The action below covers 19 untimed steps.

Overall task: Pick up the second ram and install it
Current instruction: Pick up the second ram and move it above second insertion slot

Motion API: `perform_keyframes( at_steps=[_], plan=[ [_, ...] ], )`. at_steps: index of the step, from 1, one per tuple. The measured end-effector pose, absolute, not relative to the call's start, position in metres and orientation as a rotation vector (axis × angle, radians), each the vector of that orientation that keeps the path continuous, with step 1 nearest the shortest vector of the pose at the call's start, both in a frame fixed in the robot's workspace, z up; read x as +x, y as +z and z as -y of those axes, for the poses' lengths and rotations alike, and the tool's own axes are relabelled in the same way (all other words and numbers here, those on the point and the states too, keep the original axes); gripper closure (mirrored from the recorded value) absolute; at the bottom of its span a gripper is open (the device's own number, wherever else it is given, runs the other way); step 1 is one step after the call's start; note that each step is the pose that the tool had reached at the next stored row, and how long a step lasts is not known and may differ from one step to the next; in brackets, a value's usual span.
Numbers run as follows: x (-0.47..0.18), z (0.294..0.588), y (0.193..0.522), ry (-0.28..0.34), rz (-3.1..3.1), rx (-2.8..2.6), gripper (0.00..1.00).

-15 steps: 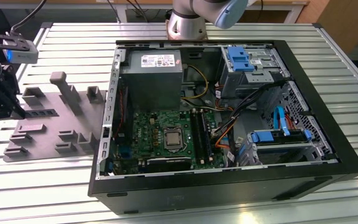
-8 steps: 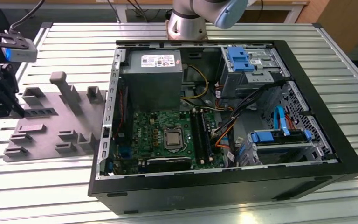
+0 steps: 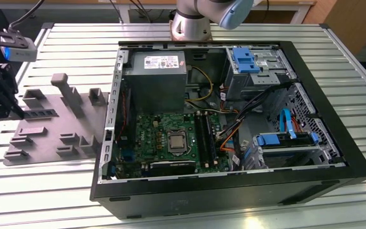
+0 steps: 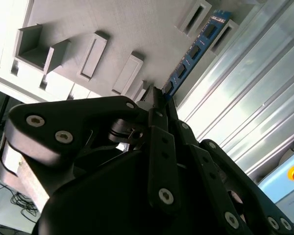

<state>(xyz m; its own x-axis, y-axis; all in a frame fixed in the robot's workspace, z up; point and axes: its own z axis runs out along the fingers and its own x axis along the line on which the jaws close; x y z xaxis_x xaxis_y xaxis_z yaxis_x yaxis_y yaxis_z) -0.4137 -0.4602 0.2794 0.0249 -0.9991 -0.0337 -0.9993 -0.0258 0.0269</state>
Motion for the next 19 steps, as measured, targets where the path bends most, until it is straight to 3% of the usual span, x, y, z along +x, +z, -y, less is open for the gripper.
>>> perform_keyframes(
  at_steps=[19],
  plan=[
    [-0.4142, 0.459, 0.2877, 0.067, -2.189, -2.246, 0.86]
  ],
)
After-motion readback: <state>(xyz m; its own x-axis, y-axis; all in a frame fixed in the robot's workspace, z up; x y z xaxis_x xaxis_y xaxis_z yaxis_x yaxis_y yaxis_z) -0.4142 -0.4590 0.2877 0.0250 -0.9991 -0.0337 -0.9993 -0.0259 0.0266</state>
